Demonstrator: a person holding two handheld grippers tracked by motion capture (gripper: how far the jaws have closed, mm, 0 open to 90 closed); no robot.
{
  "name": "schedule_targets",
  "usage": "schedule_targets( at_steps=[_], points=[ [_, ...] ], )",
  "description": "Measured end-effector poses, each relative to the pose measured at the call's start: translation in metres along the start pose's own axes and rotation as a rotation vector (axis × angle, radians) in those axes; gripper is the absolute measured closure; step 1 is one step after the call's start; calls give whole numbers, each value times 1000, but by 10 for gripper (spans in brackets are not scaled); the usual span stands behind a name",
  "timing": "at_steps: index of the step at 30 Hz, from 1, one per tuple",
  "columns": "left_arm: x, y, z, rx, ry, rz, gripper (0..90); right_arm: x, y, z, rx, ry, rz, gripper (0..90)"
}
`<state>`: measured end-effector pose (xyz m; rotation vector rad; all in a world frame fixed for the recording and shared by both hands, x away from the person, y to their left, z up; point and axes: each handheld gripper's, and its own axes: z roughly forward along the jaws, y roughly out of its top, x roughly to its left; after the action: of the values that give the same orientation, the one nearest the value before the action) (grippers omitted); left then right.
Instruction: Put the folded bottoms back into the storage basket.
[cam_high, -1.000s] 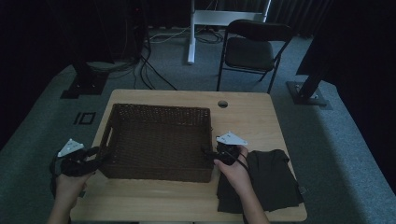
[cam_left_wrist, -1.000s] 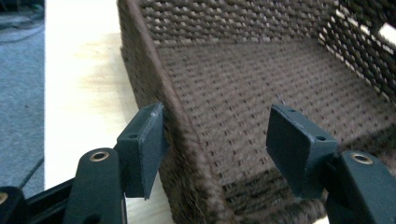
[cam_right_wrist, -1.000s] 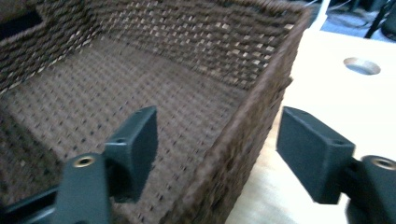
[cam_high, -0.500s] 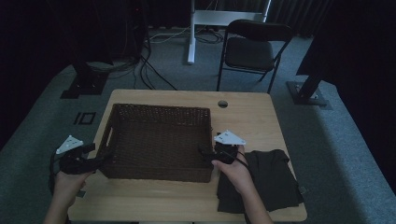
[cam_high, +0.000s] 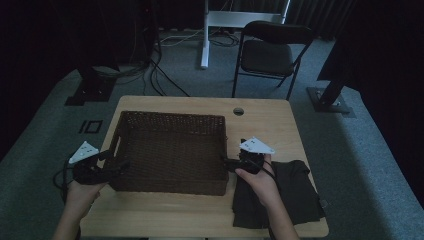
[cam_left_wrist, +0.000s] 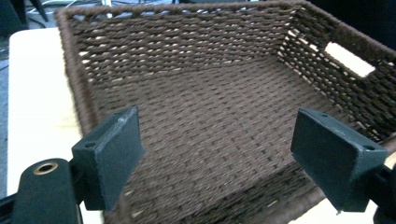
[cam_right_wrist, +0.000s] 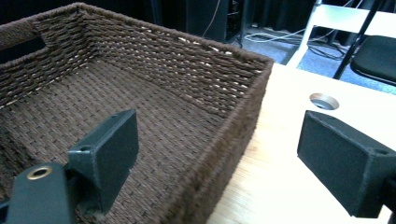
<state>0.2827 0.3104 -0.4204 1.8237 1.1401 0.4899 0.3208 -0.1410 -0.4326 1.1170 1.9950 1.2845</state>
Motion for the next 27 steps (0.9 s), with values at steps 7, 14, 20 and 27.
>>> schedule_targets(
  at_steps=[7, 14, 20, 27],
  points=[
    [-19, 9, 13, -3, -52, 34, 167, -16, -7, -11, -1, -23, 15, 125],
    [-39, 18, 28, -5, -96, 75, 168, -30, -13, -24, 9, -56, 7, 125],
    [-57, 26, 44, -2, -143, 100, 169, -44, -19, -39, 6, -83, 16, 124],
    [-77, 32, 60, 6, -192, 123, 169, -53, -25, -49, 1, -95, 28, 124]
  ],
)
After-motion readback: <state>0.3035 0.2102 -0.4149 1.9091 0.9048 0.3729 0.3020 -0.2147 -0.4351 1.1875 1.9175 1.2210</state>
